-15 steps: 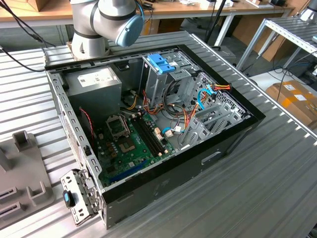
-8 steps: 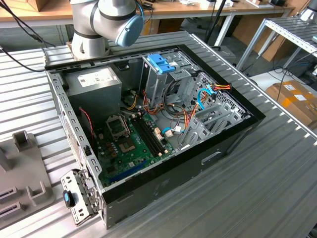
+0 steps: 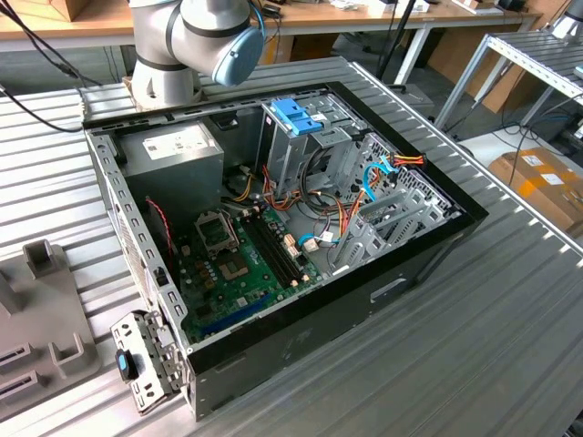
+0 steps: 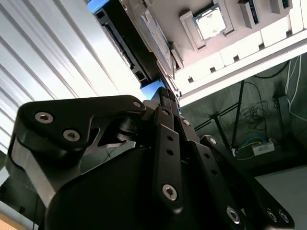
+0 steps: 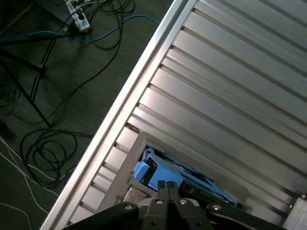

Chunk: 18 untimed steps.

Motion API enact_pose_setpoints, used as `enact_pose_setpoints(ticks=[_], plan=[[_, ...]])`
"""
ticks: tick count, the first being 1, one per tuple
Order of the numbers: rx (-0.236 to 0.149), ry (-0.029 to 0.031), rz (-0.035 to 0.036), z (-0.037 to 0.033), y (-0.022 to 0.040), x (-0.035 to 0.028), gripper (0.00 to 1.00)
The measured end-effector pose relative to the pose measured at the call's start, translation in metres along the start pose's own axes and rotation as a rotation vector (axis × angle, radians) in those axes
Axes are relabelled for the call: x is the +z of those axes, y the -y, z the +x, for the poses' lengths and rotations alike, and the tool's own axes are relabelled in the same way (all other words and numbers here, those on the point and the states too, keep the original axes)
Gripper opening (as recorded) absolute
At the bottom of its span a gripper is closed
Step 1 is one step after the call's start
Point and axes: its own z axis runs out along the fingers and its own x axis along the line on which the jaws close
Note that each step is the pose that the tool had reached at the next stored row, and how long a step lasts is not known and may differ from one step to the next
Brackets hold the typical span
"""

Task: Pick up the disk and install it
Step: 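Pick up the disk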

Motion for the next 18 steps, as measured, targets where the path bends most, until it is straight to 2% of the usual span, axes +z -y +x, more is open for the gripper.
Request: enact_pose_setpoints(ticks=[1,9,11,13,18], plan=[[-0.02,-0.0007,0.0,0.0,0.0,0.0,0.11],[-0.024,-0.0008,0.0,0.0,0.0,0.0,0.11],[-0.055,-0.0016,0.0,0.0,0.0,0.0001,0.11],[-0.127,-0.0039,-0.0001,0.0,0.0,0.0003,0.11],[-0.236,-0.0072,-0.0002,0.0,0.0,0.0007,0.11]])
